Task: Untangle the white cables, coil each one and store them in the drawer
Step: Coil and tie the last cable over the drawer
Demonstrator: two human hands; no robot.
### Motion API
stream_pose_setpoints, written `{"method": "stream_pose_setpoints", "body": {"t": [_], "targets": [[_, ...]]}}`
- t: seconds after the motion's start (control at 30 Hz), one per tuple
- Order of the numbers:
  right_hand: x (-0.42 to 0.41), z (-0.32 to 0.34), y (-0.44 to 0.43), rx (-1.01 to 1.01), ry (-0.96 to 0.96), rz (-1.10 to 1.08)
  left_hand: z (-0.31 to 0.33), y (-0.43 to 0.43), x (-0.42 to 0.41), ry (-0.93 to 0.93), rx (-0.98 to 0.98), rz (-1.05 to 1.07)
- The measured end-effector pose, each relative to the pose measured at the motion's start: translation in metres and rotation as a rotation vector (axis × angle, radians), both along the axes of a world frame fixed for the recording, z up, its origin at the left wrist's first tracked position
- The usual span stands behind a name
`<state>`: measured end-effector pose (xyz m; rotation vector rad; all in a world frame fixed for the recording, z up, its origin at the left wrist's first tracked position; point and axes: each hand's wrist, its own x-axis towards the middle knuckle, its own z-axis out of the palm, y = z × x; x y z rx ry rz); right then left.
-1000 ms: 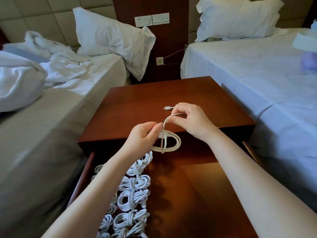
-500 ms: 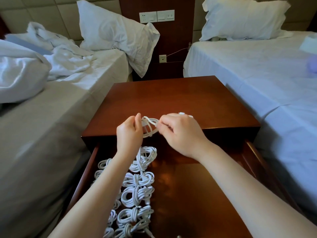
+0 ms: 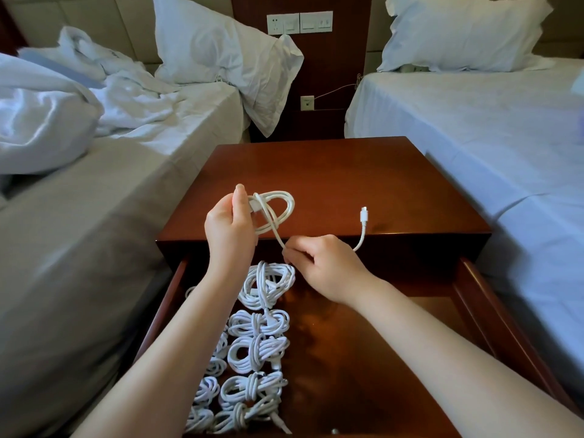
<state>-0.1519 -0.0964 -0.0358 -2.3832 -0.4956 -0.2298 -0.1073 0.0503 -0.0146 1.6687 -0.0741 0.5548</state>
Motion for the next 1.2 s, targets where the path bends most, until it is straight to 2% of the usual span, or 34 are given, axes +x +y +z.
{"method": "stream_pose_setpoints", "body": {"t": [0.2, 0.33, 0.43, 0.57, 0.7, 0.93, 1.07, 1.2], "targets": [[0.008, -0.006, -0.012, 0.173, 0.039, 0.031, 0.012, -0.006, -0.009, -0.002, -0.146, -0.203], [0.007, 0.000, -0.022, 0.293, 0.066, 0.047, 0.018, -0.011, -0.016, 0.020, -0.172, -0.404], [0.008, 0.005, -0.031, 0.377, 0.097, 0.026, 0.021, -0.016, -0.022, 0.040, -0.080, -0.538], [0.010, 0.011, -0.039, 0.439, 0.031, 0.015, 0.019, -0.019, -0.031, 0.064, 0.140, -0.602], [0.011, 0.019, -0.047, 0.407, 0.022, -0.037, 0.017, -0.020, -0.035, 0.108, 0.326, -0.645], [0.015, 0.023, -0.054, 0.325, -0.036, -0.084, 0.012, -0.025, -0.032, 0.050, 0.597, -0.522], [0.012, 0.030, -0.051, 0.343, -0.047, -0.097, 0.002, -0.029, -0.025, 0.032, 0.630, -0.370], [0.006, 0.039, -0.043, 0.374, -0.078, -0.093, 0.000, -0.027, -0.016, 0.020, 0.582, -0.193]]}}
